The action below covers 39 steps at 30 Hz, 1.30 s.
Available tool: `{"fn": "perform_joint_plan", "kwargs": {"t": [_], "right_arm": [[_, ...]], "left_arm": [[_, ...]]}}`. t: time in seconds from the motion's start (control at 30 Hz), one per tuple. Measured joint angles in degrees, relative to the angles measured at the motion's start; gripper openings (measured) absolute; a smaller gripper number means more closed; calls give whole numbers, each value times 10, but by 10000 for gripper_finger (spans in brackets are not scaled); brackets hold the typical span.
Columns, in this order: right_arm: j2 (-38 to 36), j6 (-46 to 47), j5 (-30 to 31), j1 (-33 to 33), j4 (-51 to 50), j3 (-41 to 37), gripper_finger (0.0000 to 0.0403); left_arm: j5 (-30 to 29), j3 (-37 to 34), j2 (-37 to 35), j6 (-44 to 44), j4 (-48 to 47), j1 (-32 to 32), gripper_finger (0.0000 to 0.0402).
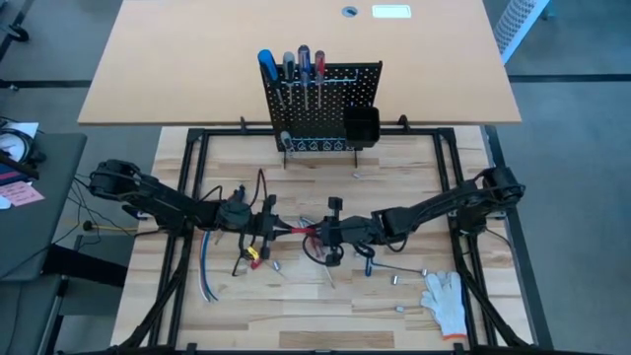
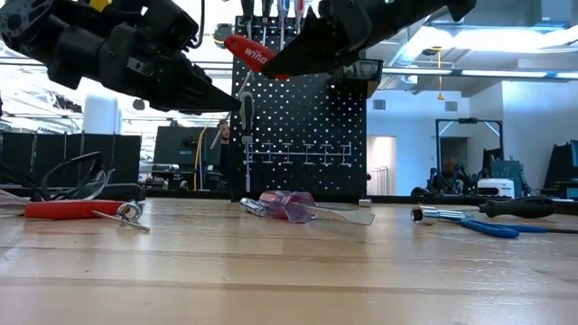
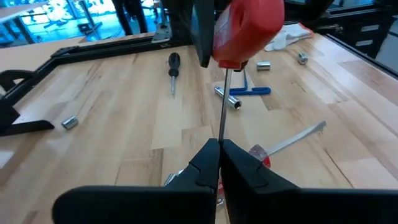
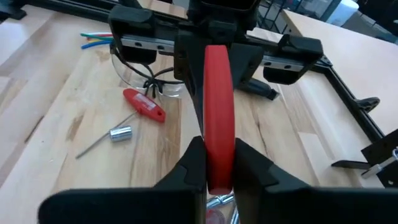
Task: Hang tools onto peg board
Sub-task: Hang the allen wrench on the pegboard
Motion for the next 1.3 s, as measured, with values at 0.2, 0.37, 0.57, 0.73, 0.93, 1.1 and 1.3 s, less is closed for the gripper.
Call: {"fn": "perform_joint_plan", "kwargs": {"t": [0.2,0.37,0.57,0.73,0.93,1.1,1.3], "right_arm": [[-39,57,77,5,-107,13,45],[-53,108,189,11,-289,73,45],[-50,141,270,-5,-458,152,45],[-48,139,277,-39,-519,181,45],[-48,110,279,-73,-534,188,45],[-48,77,279,-91,-534,188,45],[-48,44,279,-103,-531,188,45]], "left_arm": [[-92,0,-10,3,-78,1,62],[-168,9,-66,-33,-219,1,109],[-168,2,-136,-151,-356,-22,124],[-177,-22,-148,-203,-360,-62,114],[-213,-37,-144,-217,-341,-98,107],[-218,-39,-144,-211,-324,-106,107],[-219,-39,-144,-209,-325,-106,107]]}}
